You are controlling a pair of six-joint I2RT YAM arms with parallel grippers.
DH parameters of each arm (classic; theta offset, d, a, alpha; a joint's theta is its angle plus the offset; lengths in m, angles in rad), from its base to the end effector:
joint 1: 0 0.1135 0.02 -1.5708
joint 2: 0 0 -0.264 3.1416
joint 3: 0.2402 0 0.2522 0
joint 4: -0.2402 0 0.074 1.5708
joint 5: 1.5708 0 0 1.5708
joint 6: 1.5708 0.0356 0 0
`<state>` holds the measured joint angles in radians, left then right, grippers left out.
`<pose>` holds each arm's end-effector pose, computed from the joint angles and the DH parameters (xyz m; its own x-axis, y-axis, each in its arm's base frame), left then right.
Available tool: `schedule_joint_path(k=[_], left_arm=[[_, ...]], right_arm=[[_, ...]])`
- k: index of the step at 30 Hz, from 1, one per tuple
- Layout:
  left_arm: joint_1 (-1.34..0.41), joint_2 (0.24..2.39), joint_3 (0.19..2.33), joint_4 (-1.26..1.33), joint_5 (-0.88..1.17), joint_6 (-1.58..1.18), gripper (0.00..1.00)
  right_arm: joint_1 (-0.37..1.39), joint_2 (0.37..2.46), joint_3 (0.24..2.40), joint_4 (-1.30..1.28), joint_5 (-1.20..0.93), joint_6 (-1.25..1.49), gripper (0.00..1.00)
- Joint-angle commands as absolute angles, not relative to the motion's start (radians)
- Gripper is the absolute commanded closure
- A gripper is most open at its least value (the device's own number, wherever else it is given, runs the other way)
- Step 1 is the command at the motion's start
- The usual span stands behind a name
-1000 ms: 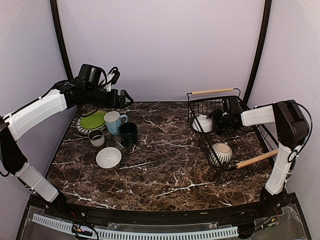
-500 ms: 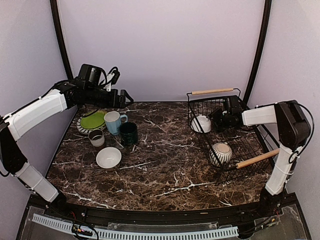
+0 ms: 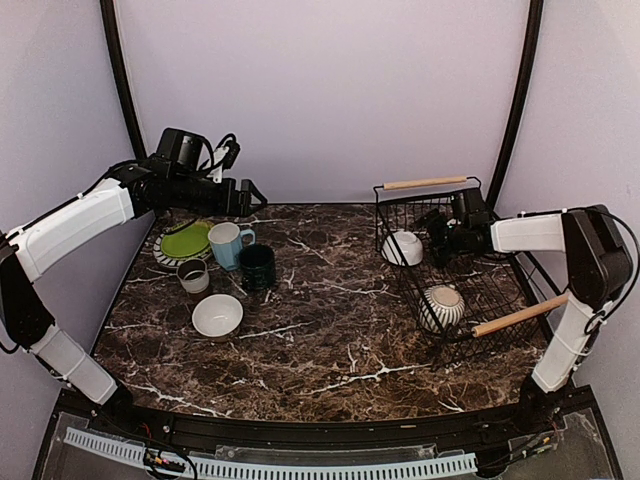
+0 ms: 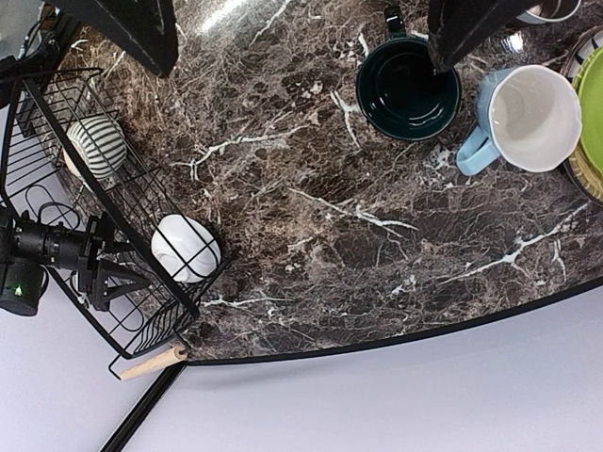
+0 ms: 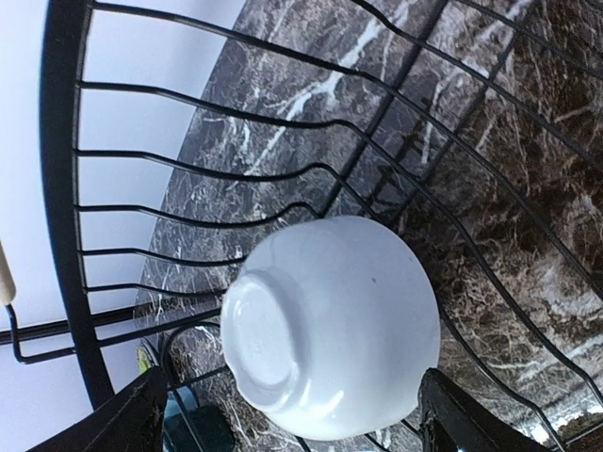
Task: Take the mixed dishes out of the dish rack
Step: Grab the bowl from the dish rack.
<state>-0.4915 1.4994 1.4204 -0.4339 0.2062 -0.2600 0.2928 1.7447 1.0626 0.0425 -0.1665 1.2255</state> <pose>0.3007 -0.1692 0.3639 -0.5773 0.0236 -0.8162 0.4872 0.8121 -0.3211 0.3633 0.1157 0.2005 -0.5811 0.7940 -0.1785 0.3983 0.4687 0.7885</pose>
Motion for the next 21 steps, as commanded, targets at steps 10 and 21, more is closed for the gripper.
schedule_joint_path(k=[10,21], left_arm=[[-0.491,1.474,1.418,-0.433,0.216,-0.265,0.09],[-0.491,1.476,1.419,-0.434,0.222,-0.267,0.09]], right_arm=[[0.307,1.81,1.055,0.018,-0.2,1.275,0.08],[0.311,1.876,1.1,0.083,-0.187,1.261,0.08]])
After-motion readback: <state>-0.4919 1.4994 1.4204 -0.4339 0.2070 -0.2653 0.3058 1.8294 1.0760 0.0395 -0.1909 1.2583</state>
